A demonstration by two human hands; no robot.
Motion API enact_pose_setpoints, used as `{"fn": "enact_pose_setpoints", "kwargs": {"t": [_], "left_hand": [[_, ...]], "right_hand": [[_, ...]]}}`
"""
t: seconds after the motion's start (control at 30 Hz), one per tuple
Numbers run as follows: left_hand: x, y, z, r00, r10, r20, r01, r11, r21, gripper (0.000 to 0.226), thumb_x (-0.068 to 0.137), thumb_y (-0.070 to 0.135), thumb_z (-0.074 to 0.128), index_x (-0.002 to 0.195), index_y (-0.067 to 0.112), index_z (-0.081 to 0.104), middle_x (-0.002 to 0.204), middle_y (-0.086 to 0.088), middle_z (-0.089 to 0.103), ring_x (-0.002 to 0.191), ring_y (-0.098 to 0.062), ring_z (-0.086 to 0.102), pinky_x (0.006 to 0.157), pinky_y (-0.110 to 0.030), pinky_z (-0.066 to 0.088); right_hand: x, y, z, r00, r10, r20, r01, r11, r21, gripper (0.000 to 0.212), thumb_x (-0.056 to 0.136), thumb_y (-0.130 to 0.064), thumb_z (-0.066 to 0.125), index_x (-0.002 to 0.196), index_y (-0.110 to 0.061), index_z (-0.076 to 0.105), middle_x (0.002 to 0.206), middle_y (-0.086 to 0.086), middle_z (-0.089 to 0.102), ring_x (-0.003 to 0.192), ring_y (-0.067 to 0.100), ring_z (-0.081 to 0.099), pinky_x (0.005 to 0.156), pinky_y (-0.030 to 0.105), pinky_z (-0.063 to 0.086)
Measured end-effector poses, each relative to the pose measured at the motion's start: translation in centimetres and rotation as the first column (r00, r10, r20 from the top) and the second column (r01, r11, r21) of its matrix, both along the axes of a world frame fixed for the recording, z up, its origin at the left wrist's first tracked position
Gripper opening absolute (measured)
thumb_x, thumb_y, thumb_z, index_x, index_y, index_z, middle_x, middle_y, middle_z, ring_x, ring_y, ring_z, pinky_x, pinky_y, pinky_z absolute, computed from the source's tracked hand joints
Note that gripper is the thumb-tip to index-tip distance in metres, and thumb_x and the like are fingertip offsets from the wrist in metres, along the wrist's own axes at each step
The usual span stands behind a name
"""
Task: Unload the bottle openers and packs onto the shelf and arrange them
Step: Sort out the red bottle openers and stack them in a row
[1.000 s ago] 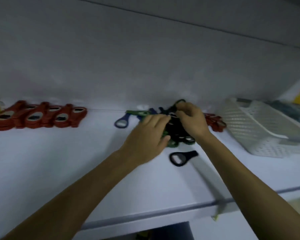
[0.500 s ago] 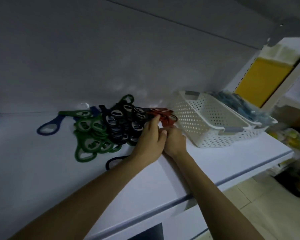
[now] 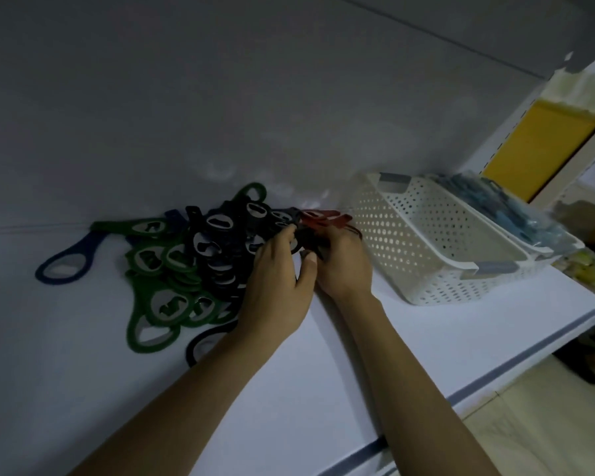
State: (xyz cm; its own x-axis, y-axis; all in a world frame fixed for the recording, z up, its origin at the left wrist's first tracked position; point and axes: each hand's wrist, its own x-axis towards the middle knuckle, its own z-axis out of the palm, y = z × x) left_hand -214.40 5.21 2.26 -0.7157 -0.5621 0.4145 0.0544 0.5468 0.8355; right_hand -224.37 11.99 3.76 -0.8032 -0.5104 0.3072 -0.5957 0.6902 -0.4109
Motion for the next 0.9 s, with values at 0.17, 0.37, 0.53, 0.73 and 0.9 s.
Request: {"fn": "enact_pose_setpoints", "kwargs": {"t": [0.17,0.37,0.53,0.73,0.9], "left_hand": [[0.2,0.1,0.2,0.999,-0.033,-0.011,0.033,0.999,0.012,0.048,0.093,0.024,0.054,0.138,0.014,0.04,0.131,-0.003,0.051,0.113,-0.022,0.054,0.097,-0.034,0.046],[0.2,-0.1,0.1,0.998,-0.048,-0.031,0.049,0.999,0.012,0.042,0.092,0.02,0.056,0.132,0.013,0.046,0.127,0.0,0.053,0.118,-0.013,0.049,0.096,-0.033,0.046],[0.1,0.0,-0.2,0.998,-0.054,-0.011,0.054,0.998,-0.016,0.042,0.092,0.021,0.055,0.132,0.014,0.045,0.129,0.001,0.052,0.12,-0.012,0.047,0.095,-0.021,0.038],[0.0,-0.1,-0.2,0.998,-0.068,-0.008,0.068,0.997,-0.026,0.042,0.091,0.017,0.055,0.131,0.014,0.045,0.13,0.001,0.052,0.12,-0.014,0.047,0.097,-0.025,0.04],[0.0,-0.1,-0.2,0.998,-0.069,-0.011,0.069,0.996,-0.05,0.045,0.089,0.016,0.056,0.132,0.014,0.044,0.13,0.001,0.051,0.117,-0.018,0.049,0.097,-0.035,0.044]], "right_hand": [[0.3,0.3,0.3,0.995,-0.048,-0.082,0.048,0.999,0.0,0.025,0.088,-0.016,0.053,0.107,-0.01,0.068,0.112,0.01,0.065,0.102,0.027,0.058,0.082,0.039,0.05],[0.4,1.0,0.0,0.966,-0.223,-0.132,0.237,0.966,0.104,0.034,0.086,-0.036,0.057,0.106,-0.009,0.065,0.116,0.011,0.058,0.106,0.032,0.054,0.086,0.038,0.047],[0.3,0.8,-0.3,0.961,-0.228,-0.154,0.251,0.957,0.147,0.036,0.089,-0.039,0.056,0.106,-0.008,0.065,0.119,0.013,0.056,0.11,0.032,0.051,0.091,0.04,0.041],[0.1,0.9,-0.3,0.983,-0.181,0.014,0.18,0.963,-0.202,0.024,0.088,-0.028,0.059,0.082,-0.006,0.064,0.079,0.005,0.065,0.071,0.022,0.059,0.061,0.029,0.043],[1.1,0.6,0.5,0.997,-0.079,0.027,0.079,0.785,-0.614,0.008,0.092,-0.023,0.061,0.087,-0.017,0.065,0.076,-0.011,0.065,0.069,0.0,0.062,0.061,0.012,0.044]]}}
